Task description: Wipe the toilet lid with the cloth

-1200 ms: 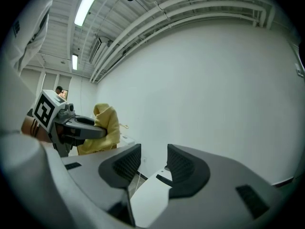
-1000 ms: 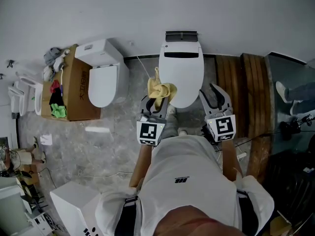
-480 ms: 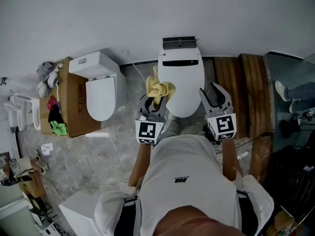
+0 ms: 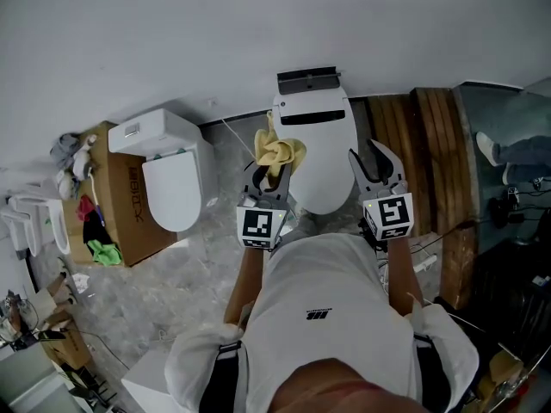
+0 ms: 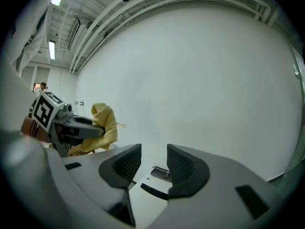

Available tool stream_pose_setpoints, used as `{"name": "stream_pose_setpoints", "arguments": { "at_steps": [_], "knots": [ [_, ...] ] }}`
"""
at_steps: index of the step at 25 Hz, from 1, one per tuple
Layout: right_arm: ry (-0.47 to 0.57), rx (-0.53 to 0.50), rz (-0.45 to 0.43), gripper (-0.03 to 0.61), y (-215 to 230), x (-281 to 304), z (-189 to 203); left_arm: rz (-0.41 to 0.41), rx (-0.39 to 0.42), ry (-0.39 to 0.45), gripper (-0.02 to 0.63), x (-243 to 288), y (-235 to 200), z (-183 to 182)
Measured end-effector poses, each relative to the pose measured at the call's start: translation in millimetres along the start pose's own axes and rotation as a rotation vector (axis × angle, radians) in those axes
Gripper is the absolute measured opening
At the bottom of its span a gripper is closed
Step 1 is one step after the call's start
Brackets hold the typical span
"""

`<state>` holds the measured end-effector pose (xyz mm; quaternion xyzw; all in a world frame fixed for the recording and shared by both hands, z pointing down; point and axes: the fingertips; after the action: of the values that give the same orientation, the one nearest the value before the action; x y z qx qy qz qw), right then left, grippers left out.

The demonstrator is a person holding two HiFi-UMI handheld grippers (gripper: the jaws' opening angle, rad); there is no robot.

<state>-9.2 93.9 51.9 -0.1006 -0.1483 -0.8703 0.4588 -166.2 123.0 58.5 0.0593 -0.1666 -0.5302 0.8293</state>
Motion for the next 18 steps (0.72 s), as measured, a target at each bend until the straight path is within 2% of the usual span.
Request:
{"name": "stream_pose_setpoints", "arguments": {
  "at_steps": [10, 18],
  "knots": [
    [-0.028, 0.038, 0.027, 0.184, 10, 55, 10, 0.051, -0.039, -0.014, 0.106, 54, -24, 35],
    [-0.081, 0.053, 0.010, 0.181, 43, 93, 34, 0.071, -0.026, -0.033, 0.106, 97, -12, 65]
  ]
}}
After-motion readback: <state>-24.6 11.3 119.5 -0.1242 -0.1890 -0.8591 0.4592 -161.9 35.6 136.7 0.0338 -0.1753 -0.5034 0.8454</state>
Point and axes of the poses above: the fingertips, and each gripper's own axes: x forward along the fingers, y to its right, z out of its underside, and after that the axes turned 15 degrees about x, right-handed
